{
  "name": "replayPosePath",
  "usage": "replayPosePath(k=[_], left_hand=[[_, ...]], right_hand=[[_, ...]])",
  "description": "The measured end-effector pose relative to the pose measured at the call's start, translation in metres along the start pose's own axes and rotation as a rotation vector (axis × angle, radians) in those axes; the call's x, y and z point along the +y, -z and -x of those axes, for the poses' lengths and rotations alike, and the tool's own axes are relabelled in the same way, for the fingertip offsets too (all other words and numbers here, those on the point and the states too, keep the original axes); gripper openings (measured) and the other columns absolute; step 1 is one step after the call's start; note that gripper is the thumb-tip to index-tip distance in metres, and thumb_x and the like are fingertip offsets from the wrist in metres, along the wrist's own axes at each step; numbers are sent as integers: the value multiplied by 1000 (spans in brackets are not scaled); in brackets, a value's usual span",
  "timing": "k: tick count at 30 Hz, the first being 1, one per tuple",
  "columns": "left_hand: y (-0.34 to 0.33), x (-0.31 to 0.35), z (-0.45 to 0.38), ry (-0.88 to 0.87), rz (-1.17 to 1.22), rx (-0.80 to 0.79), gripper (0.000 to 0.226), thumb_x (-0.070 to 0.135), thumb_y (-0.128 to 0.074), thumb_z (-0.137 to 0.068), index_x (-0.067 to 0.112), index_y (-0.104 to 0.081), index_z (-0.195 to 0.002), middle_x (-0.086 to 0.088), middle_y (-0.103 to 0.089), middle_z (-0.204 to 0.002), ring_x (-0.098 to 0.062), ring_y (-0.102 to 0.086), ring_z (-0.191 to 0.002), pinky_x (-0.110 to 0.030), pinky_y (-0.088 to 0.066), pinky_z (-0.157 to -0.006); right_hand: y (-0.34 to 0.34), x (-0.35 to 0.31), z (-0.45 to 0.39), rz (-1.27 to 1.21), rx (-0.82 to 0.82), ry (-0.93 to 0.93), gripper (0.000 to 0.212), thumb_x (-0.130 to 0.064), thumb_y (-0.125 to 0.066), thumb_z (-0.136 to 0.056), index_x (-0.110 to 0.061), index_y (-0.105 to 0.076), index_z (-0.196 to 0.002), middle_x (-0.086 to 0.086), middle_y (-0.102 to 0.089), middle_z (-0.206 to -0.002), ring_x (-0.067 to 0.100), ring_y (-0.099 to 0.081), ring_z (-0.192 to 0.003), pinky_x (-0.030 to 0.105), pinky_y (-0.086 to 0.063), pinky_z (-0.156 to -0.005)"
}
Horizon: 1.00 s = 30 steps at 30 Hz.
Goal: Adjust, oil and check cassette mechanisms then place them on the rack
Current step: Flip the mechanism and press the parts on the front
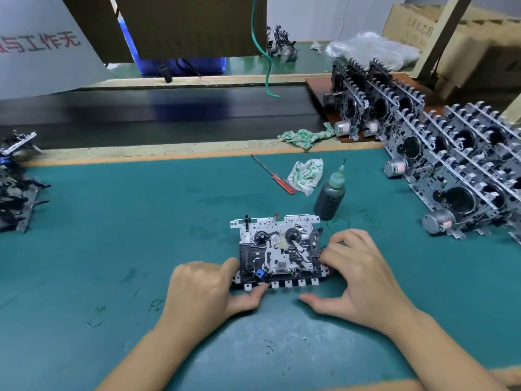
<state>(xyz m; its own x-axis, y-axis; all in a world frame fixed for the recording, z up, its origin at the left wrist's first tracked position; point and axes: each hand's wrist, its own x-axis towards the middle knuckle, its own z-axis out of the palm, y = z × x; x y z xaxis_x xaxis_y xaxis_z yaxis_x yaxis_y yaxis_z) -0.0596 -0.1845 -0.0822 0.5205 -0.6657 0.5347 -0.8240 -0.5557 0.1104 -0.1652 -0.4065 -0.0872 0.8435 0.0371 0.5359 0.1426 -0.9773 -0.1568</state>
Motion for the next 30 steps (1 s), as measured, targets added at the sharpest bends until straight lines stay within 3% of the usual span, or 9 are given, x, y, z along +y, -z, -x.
replayPosePath(k=[3, 7, 11, 19, 24, 27, 30], left_hand=[[2, -3, 0, -21, 41, -14, 63, 64, -44, -83, 12, -49, -48, 1, -35, -32, -20, -38, -27, -16, -23, -38], [3, 4, 1, 71, 77, -35, 66, 78, -52, -64, 15, -40, -47, 2, -34, -33, -20, -38, -29, -21, -28, -35], [-1, 10, 2, 168, 28, -18, 65, 75, -51, -63, 14, -40, -43, 0, -34, -31, -20, -38, -27, -22, -26, -33], [0, 6, -2, 114, 155, -68, 73, 85, -48, -53, 14, -36, -45, 2, -33, -32, -19, -36, -28, -24, -29, -32], [-1, 7, 6, -12, 174, -79, 62, 77, -55, -60, 17, -44, -47, 5, -36, -33, -16, -40, -28, -20, -34, -31], [-1, 10, 4, 56, 130, -47, 58, 76, -55, -60, 23, -33, -52, 2, -34, -32, -16, -40, -27, -21, -31, -31], [-2, 11, 2, 138, 93, -4, 64, 79, -47, -69, 19, -36, -48, 1, -32, -30, -19, -38, -25, -22, -27, -32]], right_hand=[[2, -1, 0, -33, -9, 11, 54, -60, -64, -71, -8, -55, -59, -3, -49, -60, 18, -46, -74, 29, -36, -83], [0, -4, 0, 33, 15, 32, 49, -54, -60, -76, -9, -54, -56, -3, -50, -55, 20, -51, -67, 32, -38, -79], [0, -6, -1, -29, 26, -9, 49, -54, -64, -70, -11, -46, -54, -3, -45, -53, 18, -45, -66, 33, -38, -76], [-4, -4, 0, 36, 64, -14, 51, -59, -61, -72, -14, -46, -54, -5, -46, -52, 18, -47, -65, 34, -36, -83], [-4, -4, 0, 55, 67, -78, 58, -68, -62, -64, -12, -49, -52, -6, -46, -51, 19, -51, -64, 35, -35, -86], [-4, -6, -1, 83, 61, -102, 61, -69, -59, -67, -12, -49, -49, -4, -48, -48, 19, -52, -62, 36, -36, -86], [-4, -5, -1, 4, 13, -50, 52, -60, -61, -72, -12, -50, -55, -5, -48, -54, 19, -50, -65, 36, -36, -88]])
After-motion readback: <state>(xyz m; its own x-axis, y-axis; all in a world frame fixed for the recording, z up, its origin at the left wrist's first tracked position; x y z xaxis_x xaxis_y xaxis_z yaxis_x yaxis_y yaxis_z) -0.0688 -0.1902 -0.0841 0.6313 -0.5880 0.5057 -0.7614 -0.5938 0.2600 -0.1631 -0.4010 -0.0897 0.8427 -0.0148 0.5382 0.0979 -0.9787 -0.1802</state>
